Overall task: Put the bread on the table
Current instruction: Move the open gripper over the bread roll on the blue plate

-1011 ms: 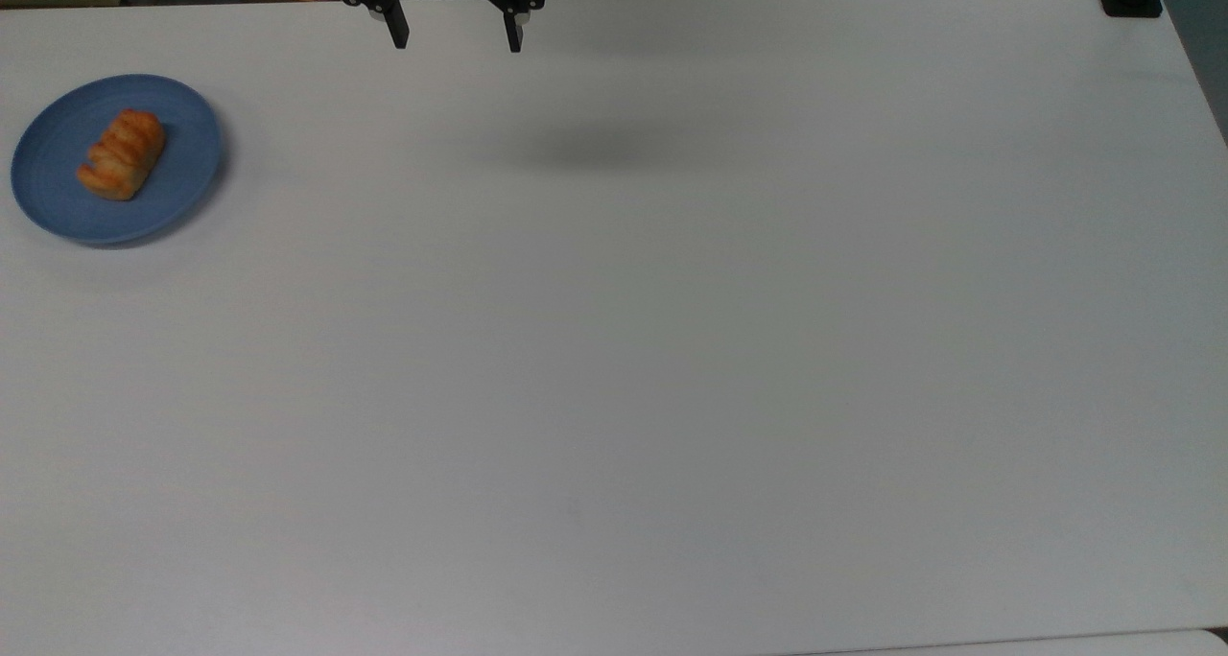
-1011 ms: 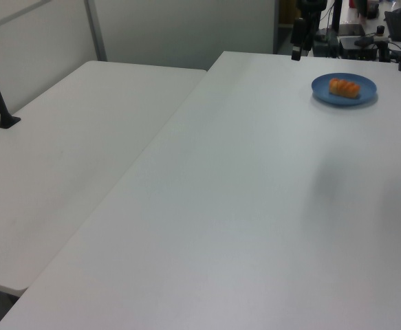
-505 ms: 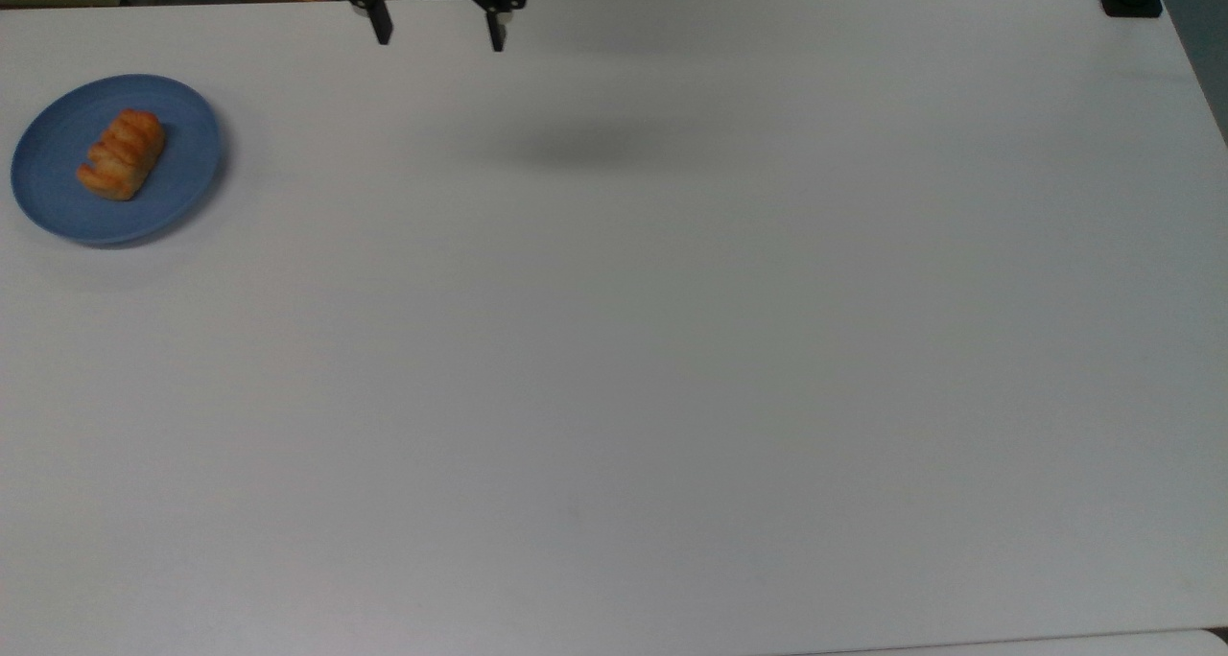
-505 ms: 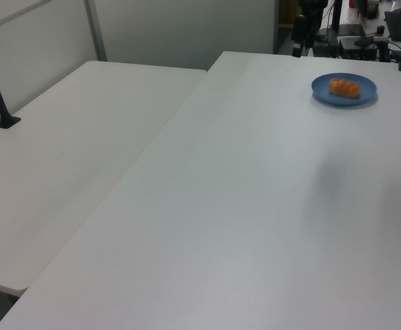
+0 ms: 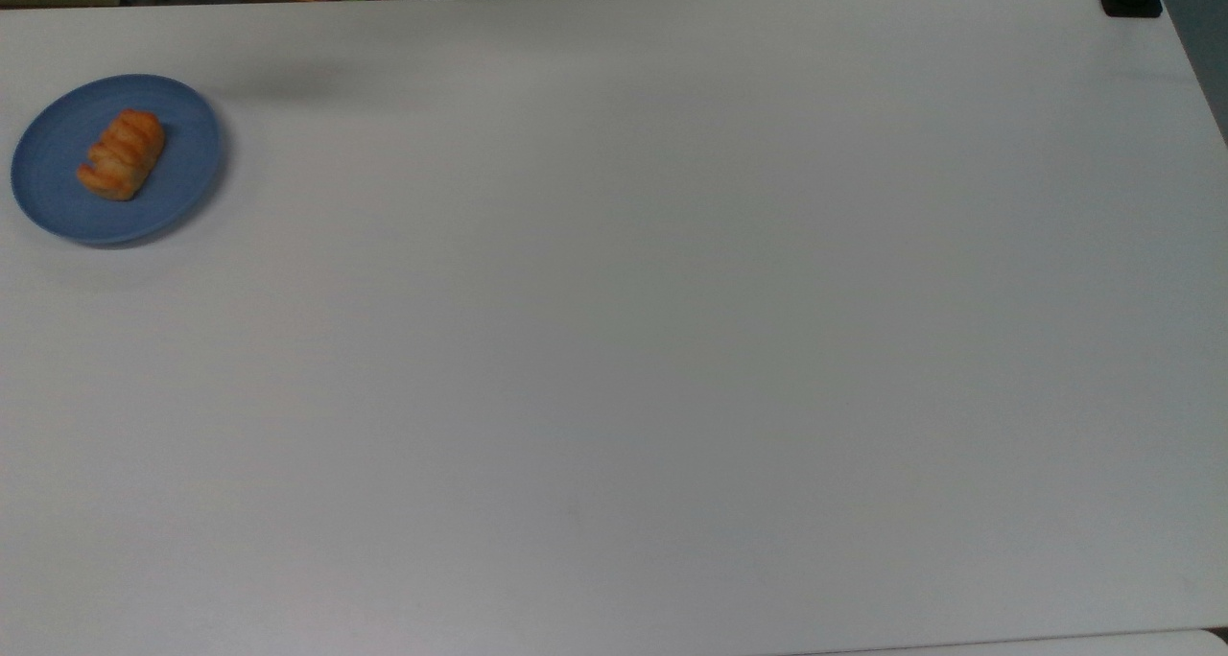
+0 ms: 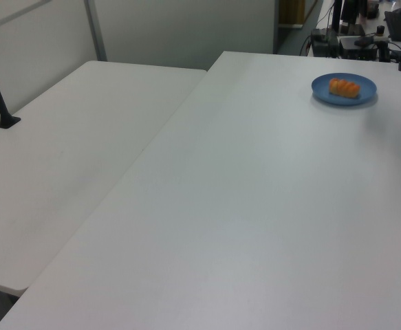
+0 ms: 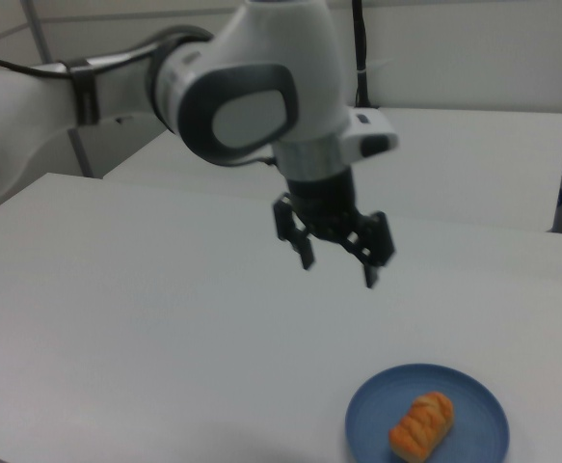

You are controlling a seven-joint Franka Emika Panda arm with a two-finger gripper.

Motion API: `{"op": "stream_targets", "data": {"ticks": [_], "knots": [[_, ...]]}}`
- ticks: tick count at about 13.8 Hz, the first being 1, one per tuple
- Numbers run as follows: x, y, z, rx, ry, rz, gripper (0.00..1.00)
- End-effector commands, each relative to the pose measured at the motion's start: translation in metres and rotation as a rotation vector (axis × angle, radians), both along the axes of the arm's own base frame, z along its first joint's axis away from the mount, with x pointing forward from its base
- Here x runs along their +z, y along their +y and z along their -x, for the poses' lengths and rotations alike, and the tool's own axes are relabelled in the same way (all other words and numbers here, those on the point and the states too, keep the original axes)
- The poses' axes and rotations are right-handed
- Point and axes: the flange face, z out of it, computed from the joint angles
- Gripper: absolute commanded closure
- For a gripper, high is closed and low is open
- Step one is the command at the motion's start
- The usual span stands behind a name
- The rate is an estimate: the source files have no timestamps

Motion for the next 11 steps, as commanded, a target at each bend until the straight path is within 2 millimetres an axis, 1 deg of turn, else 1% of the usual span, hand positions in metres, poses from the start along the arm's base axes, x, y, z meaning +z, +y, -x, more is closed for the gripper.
{"op": "stream_targets", "data": {"ticks": [1, 3, 4, 5, 7, 8, 10, 11], "knots": [[-0.048, -0.041, -0.007, -0.008, 0.017, 0.041, 0.00], [-0.085, -0.070, -0.005, -0.036, 0.024, 0.061, 0.00], [-0.100, -0.085, -0.001, -0.060, 0.036, 0.073, 0.00], [-0.113, -0.094, 0.000, -0.079, 0.040, 0.069, 0.00], [-0.137, -0.100, 0.005, -0.098, 0.048, 0.059, 0.00], [-0.152, -0.101, 0.007, -0.102, 0.050, 0.068, 0.00], [-0.192, -0.103, 0.007, -0.109, 0.051, 0.105, 0.00], [-0.205, -0.104, 0.007, -0.125, 0.047, 0.105, 0.00]]}}
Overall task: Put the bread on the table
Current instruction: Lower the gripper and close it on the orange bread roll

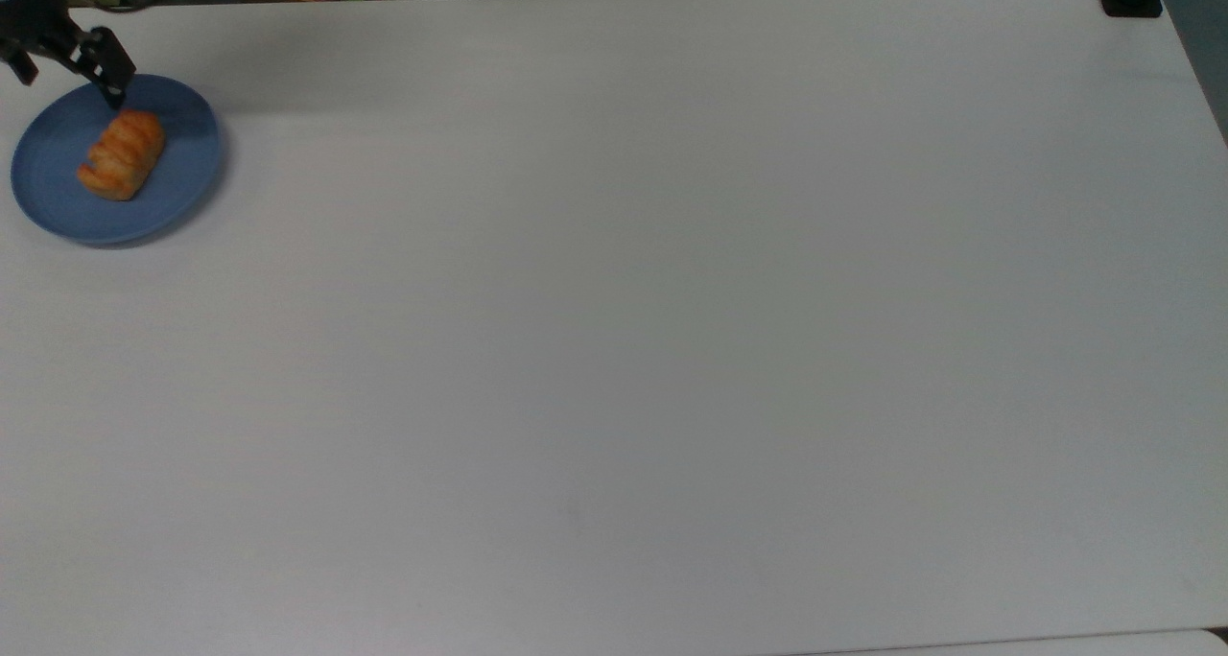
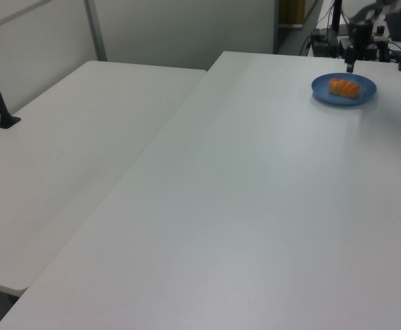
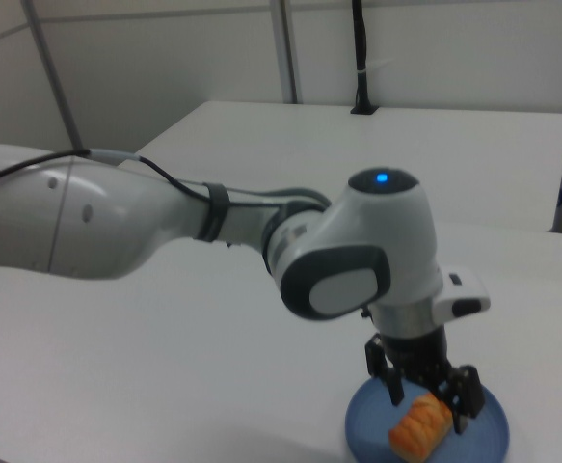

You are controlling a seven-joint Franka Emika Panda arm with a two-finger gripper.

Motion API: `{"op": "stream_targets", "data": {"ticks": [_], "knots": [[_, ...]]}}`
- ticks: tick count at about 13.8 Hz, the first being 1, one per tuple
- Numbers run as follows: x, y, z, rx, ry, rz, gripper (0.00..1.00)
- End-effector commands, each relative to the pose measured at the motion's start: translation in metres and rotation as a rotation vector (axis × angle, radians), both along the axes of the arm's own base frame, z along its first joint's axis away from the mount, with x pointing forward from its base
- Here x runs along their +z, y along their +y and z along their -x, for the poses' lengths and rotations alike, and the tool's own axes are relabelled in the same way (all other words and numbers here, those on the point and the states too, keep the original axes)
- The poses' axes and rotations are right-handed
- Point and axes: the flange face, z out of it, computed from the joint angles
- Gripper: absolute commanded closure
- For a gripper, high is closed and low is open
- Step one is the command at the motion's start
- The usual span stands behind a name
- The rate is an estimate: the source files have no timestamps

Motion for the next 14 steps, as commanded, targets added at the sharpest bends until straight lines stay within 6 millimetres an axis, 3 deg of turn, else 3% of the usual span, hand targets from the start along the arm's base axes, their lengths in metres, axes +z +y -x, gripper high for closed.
{"op": "stream_targets", "data": {"ticks": [1, 5, 7, 8, 9, 11, 12, 14], "knots": [[-0.037, 0.002, 0.000, -0.040, -0.069, -0.010, 0.00], [-0.065, 0.014, -0.007, -0.060, -0.117, -0.017, 0.00], [-0.069, 0.016, -0.005, -0.059, -0.114, -0.020, 0.20], [-0.069, 0.017, -0.006, -0.058, -0.114, -0.020, 0.48], [-0.069, 0.017, -0.006, -0.055, -0.113, -0.019, 0.69], [-0.067, 0.017, -0.006, -0.047, -0.112, -0.023, 0.95], [-0.066, 0.017, -0.005, -0.045, -0.111, -0.026, 1.00], [-0.057, 0.016, -0.006, -0.031, -0.116, -0.019, 1.00]]}}
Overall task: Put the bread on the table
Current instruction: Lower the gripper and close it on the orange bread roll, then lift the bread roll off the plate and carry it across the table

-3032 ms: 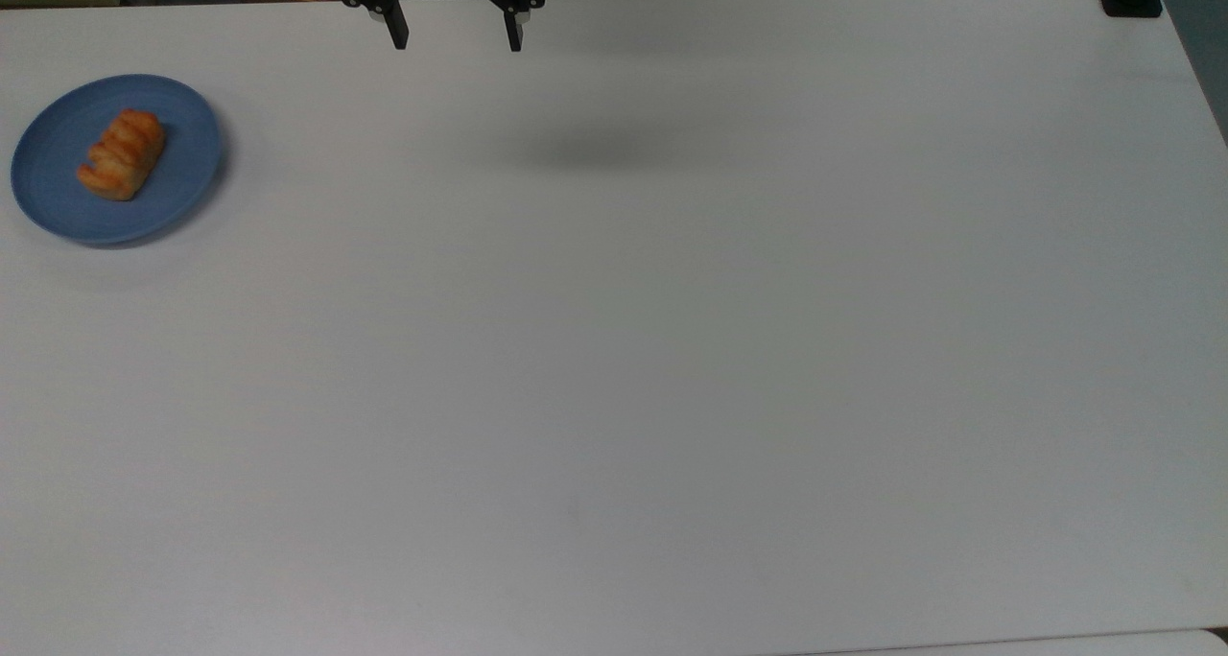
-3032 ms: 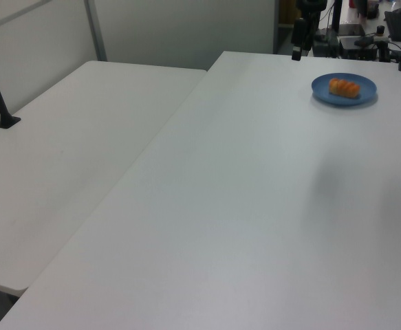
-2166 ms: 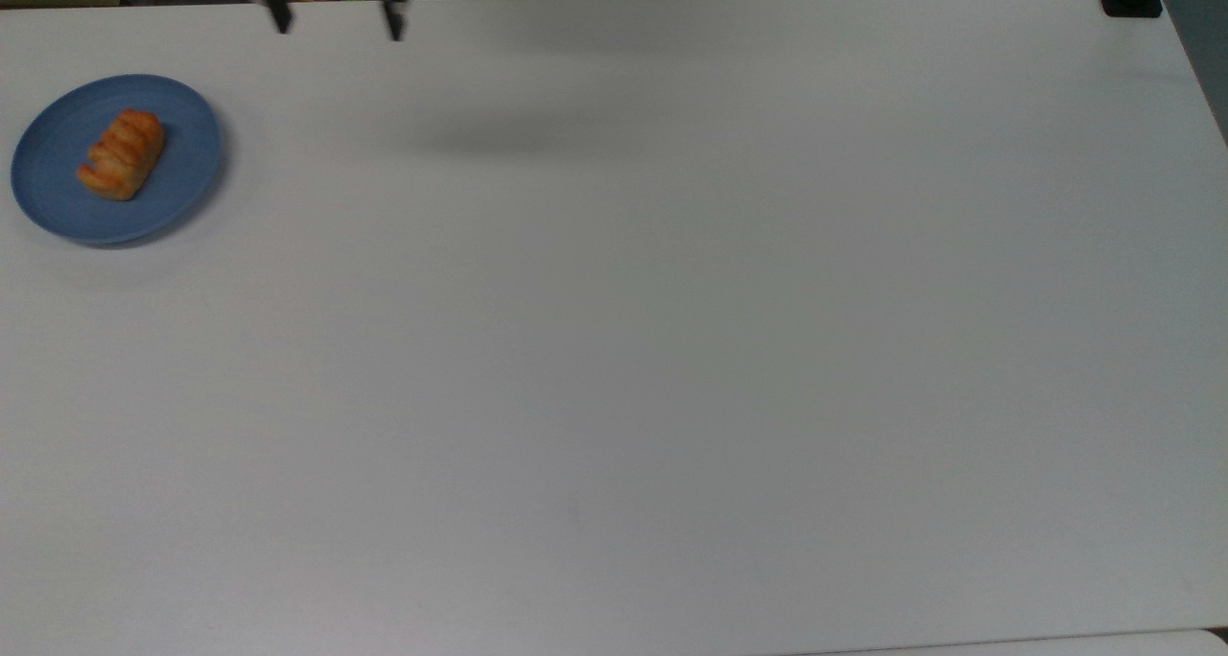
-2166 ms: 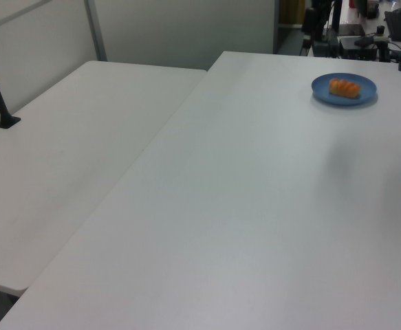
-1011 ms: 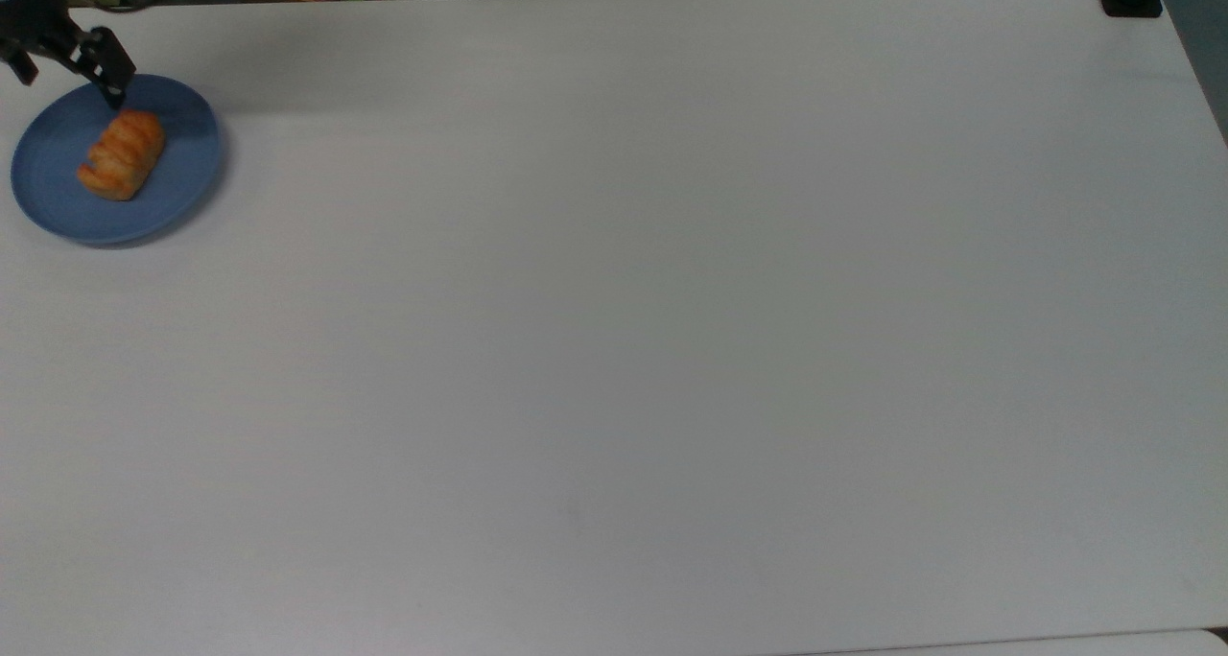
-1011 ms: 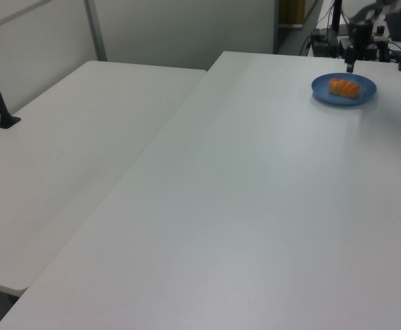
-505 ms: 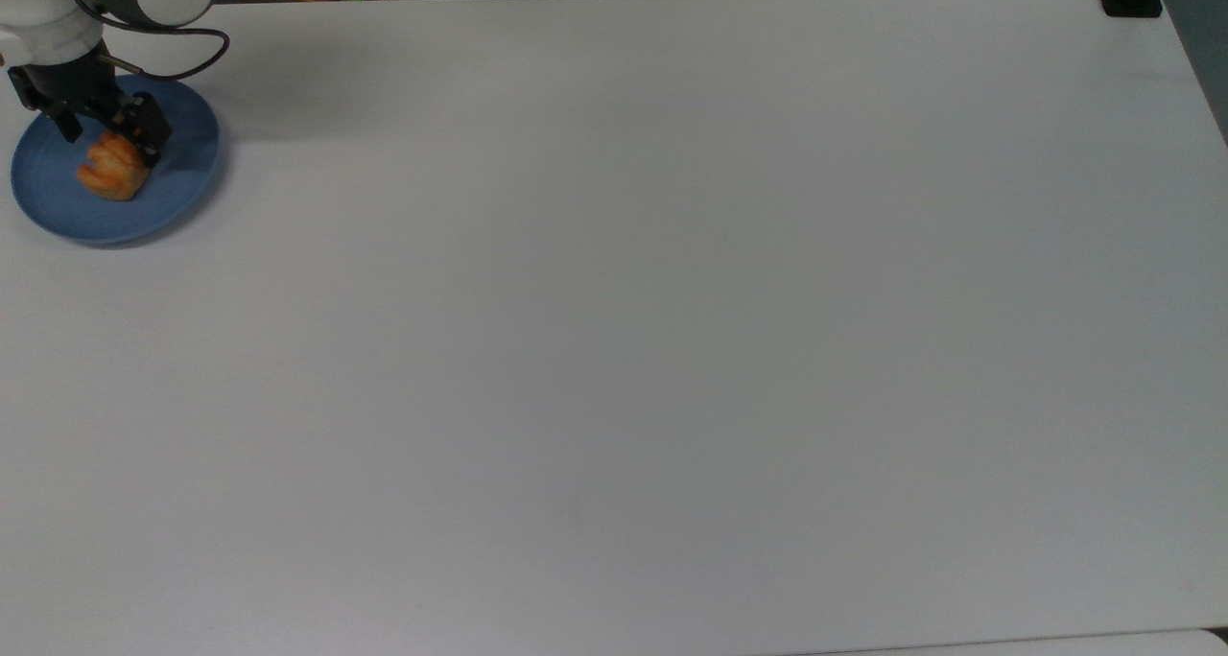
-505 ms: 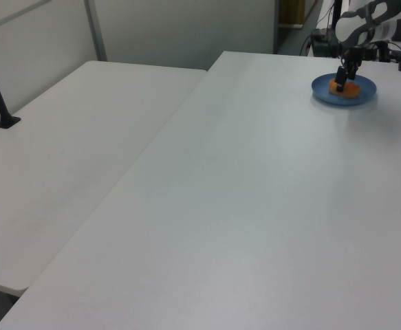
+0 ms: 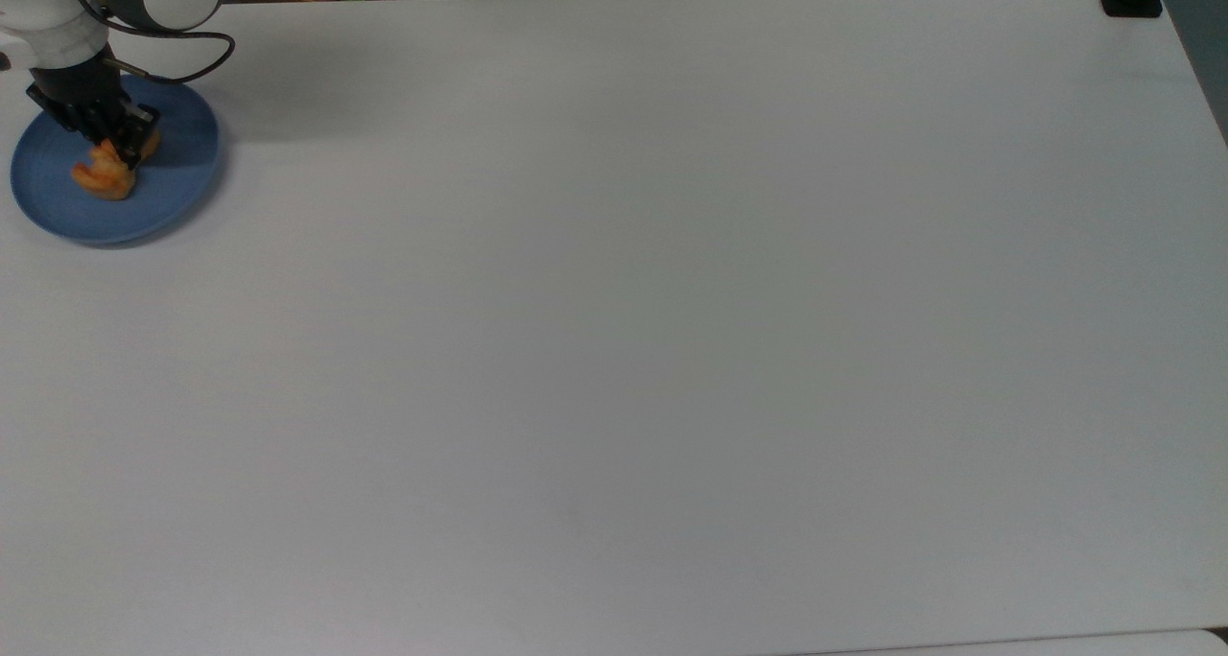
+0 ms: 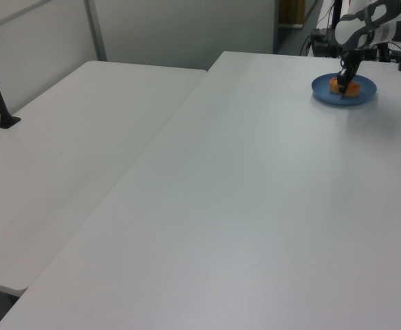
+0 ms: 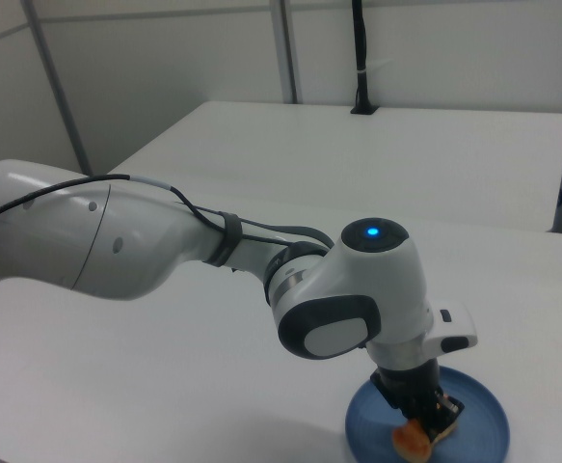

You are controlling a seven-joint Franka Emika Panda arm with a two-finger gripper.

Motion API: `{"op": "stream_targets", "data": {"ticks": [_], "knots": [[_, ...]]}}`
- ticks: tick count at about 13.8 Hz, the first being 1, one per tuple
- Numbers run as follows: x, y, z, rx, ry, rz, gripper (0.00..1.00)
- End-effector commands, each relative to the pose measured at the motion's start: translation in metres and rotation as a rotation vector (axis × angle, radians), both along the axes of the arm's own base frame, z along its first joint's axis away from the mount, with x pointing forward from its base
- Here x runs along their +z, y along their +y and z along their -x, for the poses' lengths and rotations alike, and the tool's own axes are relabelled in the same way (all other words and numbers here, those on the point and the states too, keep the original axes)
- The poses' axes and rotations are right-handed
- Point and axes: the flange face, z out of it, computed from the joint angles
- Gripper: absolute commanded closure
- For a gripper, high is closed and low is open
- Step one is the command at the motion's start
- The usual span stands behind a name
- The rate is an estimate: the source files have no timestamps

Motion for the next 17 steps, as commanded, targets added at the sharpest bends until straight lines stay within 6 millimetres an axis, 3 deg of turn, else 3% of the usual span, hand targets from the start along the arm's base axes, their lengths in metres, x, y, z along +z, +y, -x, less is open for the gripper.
{"op": "stream_targets", "data": {"ticks": [1, 6, 9, 12, 14, 15, 16, 17], "knots": [[0.019, 0.000, 0.005, 0.031, -0.030, -0.003, 1.00], [0.088, 0.006, 0.008, 0.077, -0.028, -0.092, 1.00], [0.128, 0.056, -0.005, 0.143, -0.036, -0.173, 1.00], [0.170, 0.132, -0.019, 0.168, 0.007, -0.205, 1.00], [0.194, 0.226, -0.038, 0.217, 0.094, -0.207, 1.00], [0.205, 0.273, -0.041, 0.219, 0.116, -0.219, 1.00], [0.214, 0.306, -0.042, 0.226, 0.120, -0.229, 1.00], [0.222, 0.358, -0.043, 0.240, 0.140, -0.238, 1.00]]}}
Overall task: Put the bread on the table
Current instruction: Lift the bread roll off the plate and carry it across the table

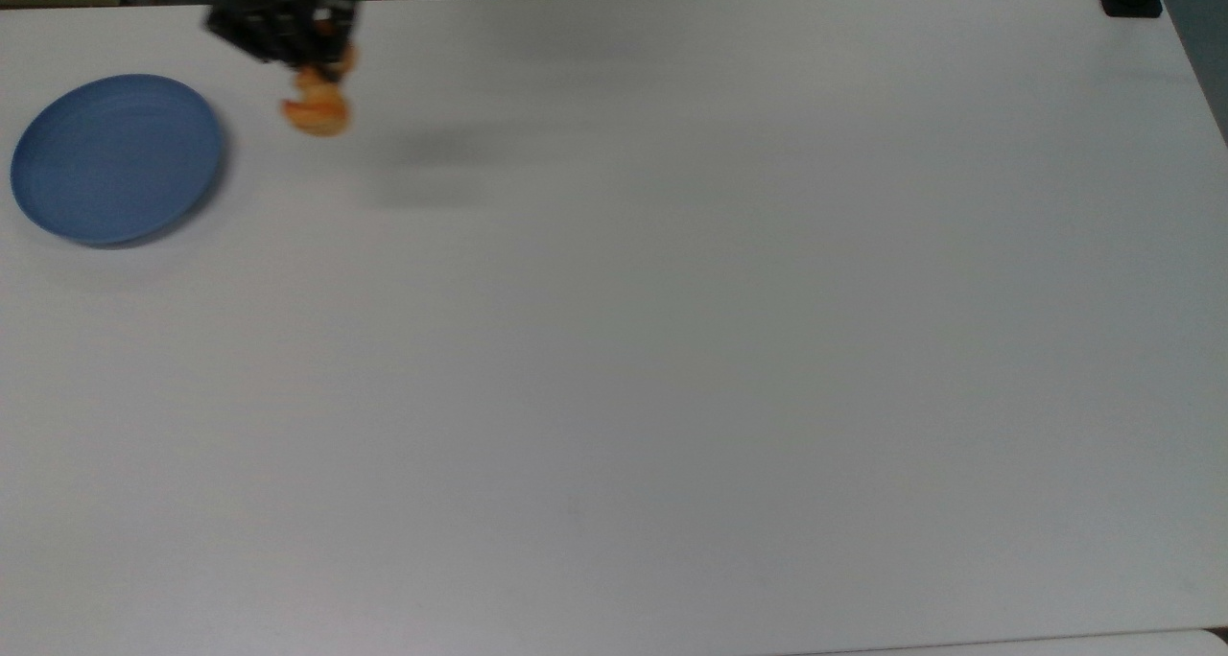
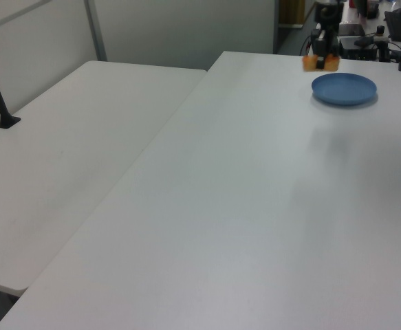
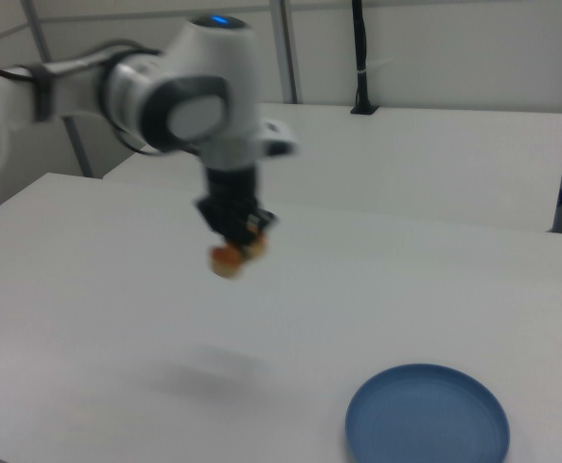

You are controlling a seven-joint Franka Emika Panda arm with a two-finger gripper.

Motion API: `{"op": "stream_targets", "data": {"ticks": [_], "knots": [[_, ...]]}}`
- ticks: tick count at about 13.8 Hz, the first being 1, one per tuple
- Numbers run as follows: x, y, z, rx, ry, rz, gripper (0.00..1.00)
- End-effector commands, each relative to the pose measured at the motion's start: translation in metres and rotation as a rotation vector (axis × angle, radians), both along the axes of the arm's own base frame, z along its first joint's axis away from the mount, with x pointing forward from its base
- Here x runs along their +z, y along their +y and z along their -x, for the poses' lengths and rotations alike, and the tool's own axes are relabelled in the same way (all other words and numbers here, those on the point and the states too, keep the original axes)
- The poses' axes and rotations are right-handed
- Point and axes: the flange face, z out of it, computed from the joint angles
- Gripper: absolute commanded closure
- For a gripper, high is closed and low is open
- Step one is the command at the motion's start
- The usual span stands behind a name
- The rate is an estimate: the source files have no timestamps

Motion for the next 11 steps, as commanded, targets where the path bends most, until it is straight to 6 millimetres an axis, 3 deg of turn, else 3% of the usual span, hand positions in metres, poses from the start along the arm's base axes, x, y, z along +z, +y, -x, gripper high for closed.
{"op": "stream_targets", "data": {"ticks": [1, 5, 8, 11], "knots": [[0.031, 0.134, 0.008, 0.024, 0.056, -0.001, 1.00], [0.032, 0.321, 0.046, 0.117, 0.078, 0.052, 1.00], [-0.006, 0.458, 0.082, 0.110, 0.025, 0.047, 1.00], [-0.060, 0.531, 0.099, 0.092, -0.022, 0.070, 1.00]]}}
